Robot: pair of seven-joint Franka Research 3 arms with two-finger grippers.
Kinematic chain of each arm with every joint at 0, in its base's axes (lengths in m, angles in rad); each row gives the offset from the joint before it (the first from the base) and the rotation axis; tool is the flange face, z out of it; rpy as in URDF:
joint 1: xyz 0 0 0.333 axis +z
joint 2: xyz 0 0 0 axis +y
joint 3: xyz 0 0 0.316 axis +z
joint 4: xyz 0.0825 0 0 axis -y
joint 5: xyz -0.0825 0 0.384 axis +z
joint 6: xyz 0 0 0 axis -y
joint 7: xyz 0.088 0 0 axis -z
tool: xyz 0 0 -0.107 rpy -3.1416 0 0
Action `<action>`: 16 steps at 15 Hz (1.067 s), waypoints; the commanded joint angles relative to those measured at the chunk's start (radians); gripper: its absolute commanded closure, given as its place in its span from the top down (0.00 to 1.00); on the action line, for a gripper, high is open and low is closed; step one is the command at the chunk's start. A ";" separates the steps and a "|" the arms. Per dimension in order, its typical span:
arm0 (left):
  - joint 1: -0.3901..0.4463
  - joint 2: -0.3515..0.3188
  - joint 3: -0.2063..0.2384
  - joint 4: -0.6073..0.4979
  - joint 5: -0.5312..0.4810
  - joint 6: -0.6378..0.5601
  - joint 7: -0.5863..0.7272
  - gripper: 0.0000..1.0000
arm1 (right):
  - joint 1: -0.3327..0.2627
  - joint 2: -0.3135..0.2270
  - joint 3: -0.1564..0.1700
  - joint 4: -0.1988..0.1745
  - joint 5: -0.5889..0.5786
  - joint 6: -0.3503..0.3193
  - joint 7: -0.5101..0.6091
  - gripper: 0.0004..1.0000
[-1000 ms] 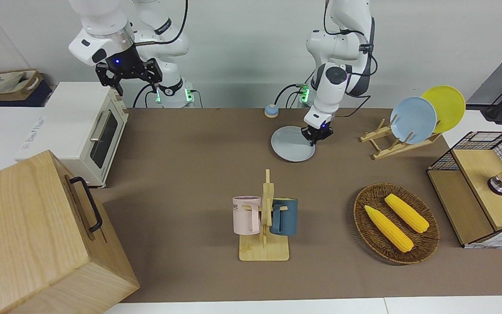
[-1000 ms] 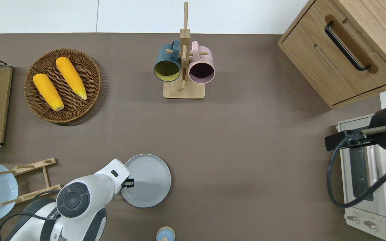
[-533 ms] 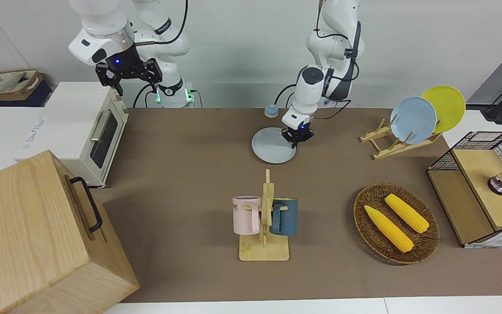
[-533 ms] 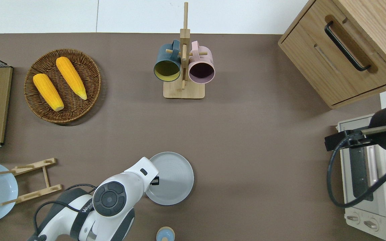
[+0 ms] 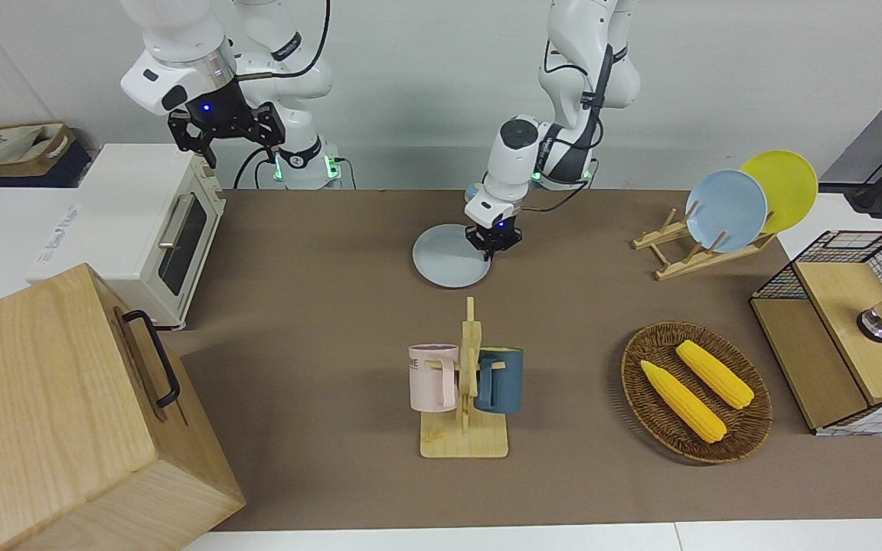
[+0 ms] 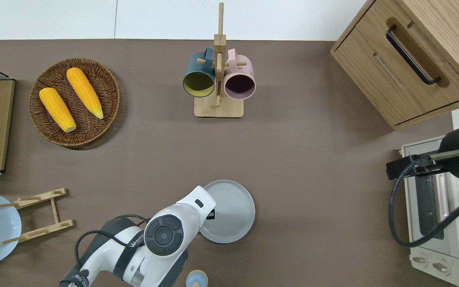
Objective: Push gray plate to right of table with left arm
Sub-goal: 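Push the gray plate with the left gripper across the table toward the toaster oven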
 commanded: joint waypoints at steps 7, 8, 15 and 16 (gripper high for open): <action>-0.092 0.175 -0.058 0.177 -0.009 0.011 -0.187 0.00 | -0.019 -0.002 0.016 0.009 0.004 -0.016 0.012 0.98; -0.101 0.184 -0.058 0.192 -0.009 0.009 -0.199 0.00 | -0.019 -0.002 0.016 0.009 0.004 -0.016 0.012 0.98; -0.182 0.279 -0.058 0.349 -0.003 -0.055 -0.305 0.00 | -0.020 -0.002 0.016 0.009 0.004 -0.016 0.013 0.98; -0.193 0.291 -0.058 0.372 -0.003 -0.066 -0.310 0.00 | -0.019 -0.002 0.016 0.009 0.004 -0.016 0.012 0.98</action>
